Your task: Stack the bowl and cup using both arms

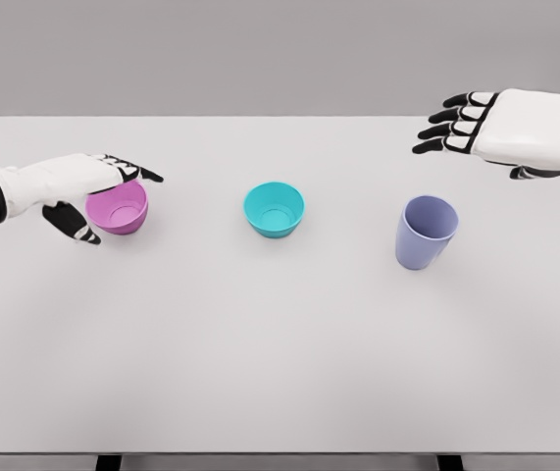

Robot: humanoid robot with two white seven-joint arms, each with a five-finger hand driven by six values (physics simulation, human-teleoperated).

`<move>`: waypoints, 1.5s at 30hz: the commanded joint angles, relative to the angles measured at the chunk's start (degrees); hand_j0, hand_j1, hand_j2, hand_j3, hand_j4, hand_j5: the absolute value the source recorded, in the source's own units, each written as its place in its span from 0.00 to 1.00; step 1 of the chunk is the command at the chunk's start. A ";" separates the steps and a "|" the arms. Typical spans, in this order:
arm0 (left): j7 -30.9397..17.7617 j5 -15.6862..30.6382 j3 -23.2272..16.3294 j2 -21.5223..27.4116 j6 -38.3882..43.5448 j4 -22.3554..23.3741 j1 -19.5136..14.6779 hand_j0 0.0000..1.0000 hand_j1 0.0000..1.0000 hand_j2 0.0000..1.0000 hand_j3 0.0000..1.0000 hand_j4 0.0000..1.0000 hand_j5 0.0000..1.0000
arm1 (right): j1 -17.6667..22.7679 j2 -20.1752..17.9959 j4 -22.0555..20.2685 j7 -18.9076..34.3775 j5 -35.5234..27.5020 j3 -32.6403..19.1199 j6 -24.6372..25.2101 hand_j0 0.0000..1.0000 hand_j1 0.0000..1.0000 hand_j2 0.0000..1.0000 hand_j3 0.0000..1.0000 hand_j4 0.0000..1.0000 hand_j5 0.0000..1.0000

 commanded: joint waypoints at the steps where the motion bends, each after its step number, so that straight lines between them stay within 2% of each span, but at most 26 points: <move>1: 0.02 0.95 -0.76 0.01 1.08 0.23 -0.18 1.00 1.00 1.00 1.00 1.00 1.00 | 0.00 -0.05 0.00 -0.03 -0.18 0.14 0.15 1.00 1.00 1.00 1.00 1.00 1.00; 3: 0.02 1.30 -0.85 0.01 1.52 0.50 -0.97 1.00 1.00 1.00 1.00 1.00 1.00 | -0.18 0.04 0.00 -0.03 -0.18 0.14 0.15 1.00 1.00 1.00 1.00 1.00 1.00; 6: 0.02 1.30 -1.90 -0.60 7.58 1.55 -1.41 1.00 1.00 1.00 1.00 1.00 1.00 | -0.09 0.04 0.00 -0.03 -0.18 0.14 0.15 1.00 1.00 1.00 1.00 1.00 1.00; 10: 0.02 1.30 -7.35 -3.41 10.74 7.08 -6.50 1.00 1.00 1.00 1.00 1.00 1.00 | -0.09 0.04 0.00 -0.03 -0.18 0.05 0.15 1.00 1.00 1.00 1.00 1.00 1.00; 18: 0.02 2.44 -9.03 -3.50 12.24 7.18 -6.86 1.00 1.00 1.00 1.00 1.00 1.00 | -0.09 0.04 0.00 -0.03 -0.18 0.05 0.15 1.00 1.00 1.00 1.00 1.00 1.00; 23: 0.02 2.27 -9.11 -3.50 11.36 7.44 -6.94 1.00 1.00 1.00 1.00 1.00 1.00 | 0.00 0.39 0.00 -0.03 -0.18 0.14 0.15 1.00 1.00 1.00 1.00 1.00 1.00; 28: 0.02 2.18 -9.20 -2.63 2.05 7.53 -7.56 1.00 1.00 1.00 1.00 1.00 1.00 | 0.00 0.57 0.00 -0.03 -0.18 0.05 0.15 1.00 1.00 1.00 1.00 1.00 1.00; 34: 0.02 1.13 -9.29 -2.63 1.96 7.88 -7.65 1.00 1.00 1.00 1.00 1.00 1.00 | 0.00 0.66 0.00 -0.03 -0.18 0.05 0.15 1.00 1.00 1.00 1.00 1.00 1.00; 42: 0.02 -0.19 -10.08 -2.89 1.87 10.95 -8.09 1.00 1.00 1.00 1.00 1.00 1.00 | 0.00 0.66 0.00 -0.03 -0.18 0.14 0.15 1.00 1.00 1.00 1.00 1.00 1.00; 45: 0.02 -0.46 -12.01 -2.98 1.69 11.66 -9.84 1.00 1.00 1.00 1.00 1.00 1.00 | 0.00 0.66 0.00 -0.03 -0.18 0.14 0.15 1.00 1.00 1.00 1.00 1.00 1.00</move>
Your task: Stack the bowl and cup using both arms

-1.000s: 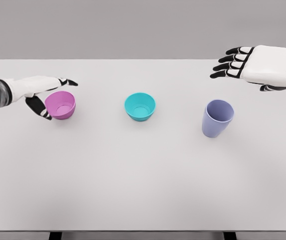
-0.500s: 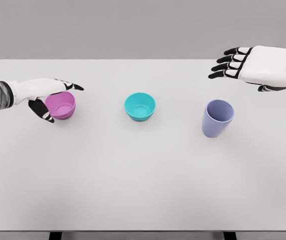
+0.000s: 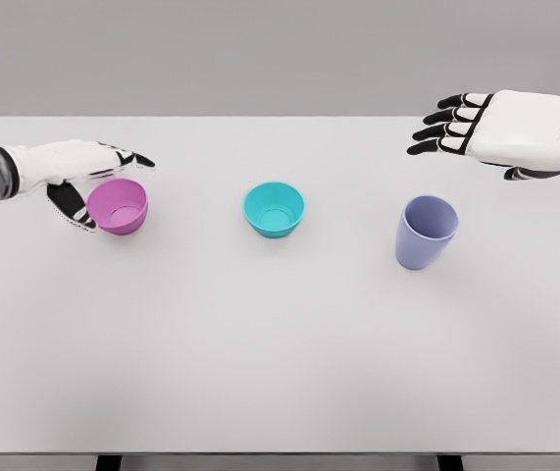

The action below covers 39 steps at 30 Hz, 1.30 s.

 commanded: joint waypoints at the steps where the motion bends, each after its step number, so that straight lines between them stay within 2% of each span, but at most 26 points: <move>1: 0.01 0.02 -2.11 0.00 -0.08 0.58 0.00 1.00 1.00 1.00 1.00 1.00 1.00 | 0.00 -0.06 0.00 -0.03 -0.19 -0.03 0.14 1.00 1.00 1.00 1.00 1.00 1.00; 4: 0.01 2.22 -5.27 0.26 -0.08 1.28 -2.55 1.00 1.00 1.00 1.00 1.00 1.00 | 0.00 -0.06 0.00 -0.03 -0.19 -0.03 0.14 1.00 1.00 1.00 1.00 1.00 1.00; 7: 0.01 2.84 -6.50 0.26 0.00 2.24 -3.34 1.00 1.00 1.00 1.00 1.00 1.00 | 0.00 -0.06 0.00 -0.03 -0.19 -0.03 0.14 1.00 1.00 1.00 1.00 1.00 1.00; 10: 0.01 3.80 -9.40 0.17 0.01 3.91 -5.01 1.00 1.00 1.00 1.00 1.00 1.00 | 0.00 -0.06 0.00 -0.03 -0.19 -0.03 0.14 1.00 1.00 1.00 1.00 1.00 1.00; 28: 0.01 4.07 -10.46 -0.62 0.00 6.02 -6.33 1.00 1.00 1.00 1.00 1.00 1.00 | 0.09 -0.23 0.00 -0.03 -0.19 -0.12 0.14 1.00 1.00 1.00 1.00 1.00 1.00; 33: 0.01 3.63 -10.46 -1.67 0.00 8.31 -6.51 1.00 1.00 1.00 1.00 1.00 1.00 | 0.09 -0.06 0.00 -0.03 -0.19 -0.12 0.14 1.00 1.00 1.00 1.00 1.00 1.00; 39: 0.01 3.54 -10.46 -2.38 0.00 9.01 -6.77 1.00 1.00 1.00 1.00 1.00 1.00 | 0.17 -0.06 0.00 -0.03 -0.19 -0.20 0.14 1.00 1.00 1.00 1.00 1.00 1.00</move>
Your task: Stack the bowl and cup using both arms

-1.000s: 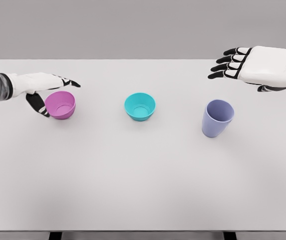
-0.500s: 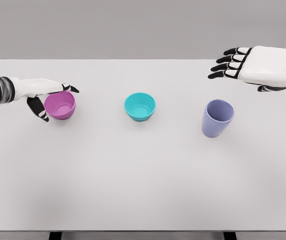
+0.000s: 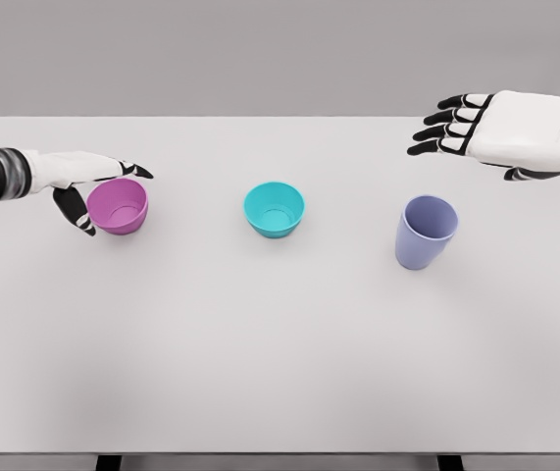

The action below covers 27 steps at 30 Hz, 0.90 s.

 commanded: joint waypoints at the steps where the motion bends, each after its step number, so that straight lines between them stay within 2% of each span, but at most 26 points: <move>1: 0.02 0.01 0.03 -0.59 0.00 0.63 0.00 1.00 1.00 1.00 1.00 1.00 1.00 | 0.00 -0.07 0.00 -0.03 -0.20 0.01 0.15 1.00 1.00 1.00 1.00 1.00 1.00; 27: 0.02 -0.95 -0.75 -3.75 -0.09 5.38 0.18 1.00 1.00 1.00 1.00 1.00 1.00 | -0.44 0.46 0.00 -0.03 -0.20 0.10 0.15 1.00 1.00 1.00 1.00 1.00 1.00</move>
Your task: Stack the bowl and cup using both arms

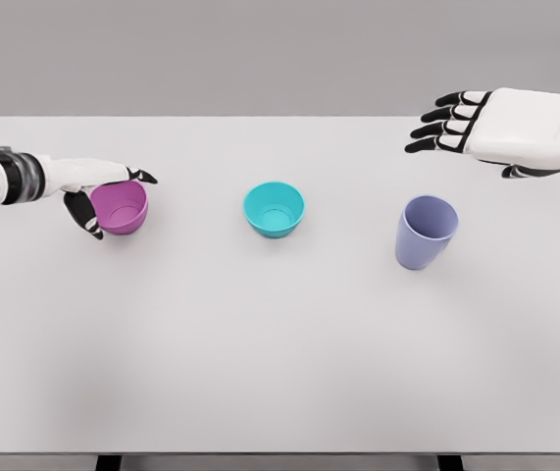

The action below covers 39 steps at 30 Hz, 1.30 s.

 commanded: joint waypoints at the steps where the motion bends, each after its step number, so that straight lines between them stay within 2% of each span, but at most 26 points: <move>1: 0.01 -0.01 -0.25 -0.22 -0.01 0.26 0.00 1.00 1.00 1.00 1.00 1.00 1.00 | 0.00 0.26 0.00 -0.03 -0.20 0.02 0.15 1.00 1.00 1.00 1.00 1.00 1.00; 4: 0.01 -0.01 -0.25 -0.30 -0.01 0.35 0.00 0.99 0.99 0.99 0.99 0.99 0.99 | -0.09 0.35 0.00 -0.03 -0.20 0.02 0.15 1.00 1.00 1.00 1.00 1.00 1.00; 6: 0.01 -0.01 -0.25 -0.30 -0.01 0.26 0.00 0.86 0.86 0.86 0.86 0.86 0.86 | -0.09 0.26 0.00 -0.03 -0.20 0.02 0.15 1.00 1.00 1.00 1.00 1.00 1.00; 8: 0.01 -0.01 -0.25 -0.30 -0.01 0.26 0.00 0.78 0.78 0.78 0.78 0.78 0.78 | -0.09 0.26 0.00 -0.03 -0.20 0.02 0.15 1.00 1.00 1.00 1.00 1.00 1.00; 14: 0.01 0.17 -0.16 -0.22 0.17 -0.09 -0.18 0.69 0.69 0.69 0.69 0.69 0.69 | -0.09 0.34 0.00 -0.03 -0.20 0.10 0.15 1.00 1.00 1.00 1.00 1.00 1.00; 19: 0.01 0.52 -0.08 -0.04 0.08 -1.06 -0.79 0.68 0.68 0.68 0.68 0.68 0.68 | -0.09 0.35 0.00 -0.03 -0.20 0.10 0.15 1.00 1.00 1.00 1.00 1.00 1.00; 29: 0.01 0.87 -0.16 0.49 0.08 -6.24 -2.37 0.66 0.66 0.66 0.66 0.66 0.66 | 0.00 0.35 0.00 -0.03 -0.20 0.10 0.15 1.00 1.00 1.00 1.00 1.00 1.00; 39: 0.01 1.05 -0.16 -0.13 0.08 -9.58 -3.43 0.66 0.66 0.66 0.66 0.66 0.66 | 0.00 0.35 0.00 -0.03 -0.20 0.10 0.15 1.00 1.00 1.00 1.00 1.00 1.00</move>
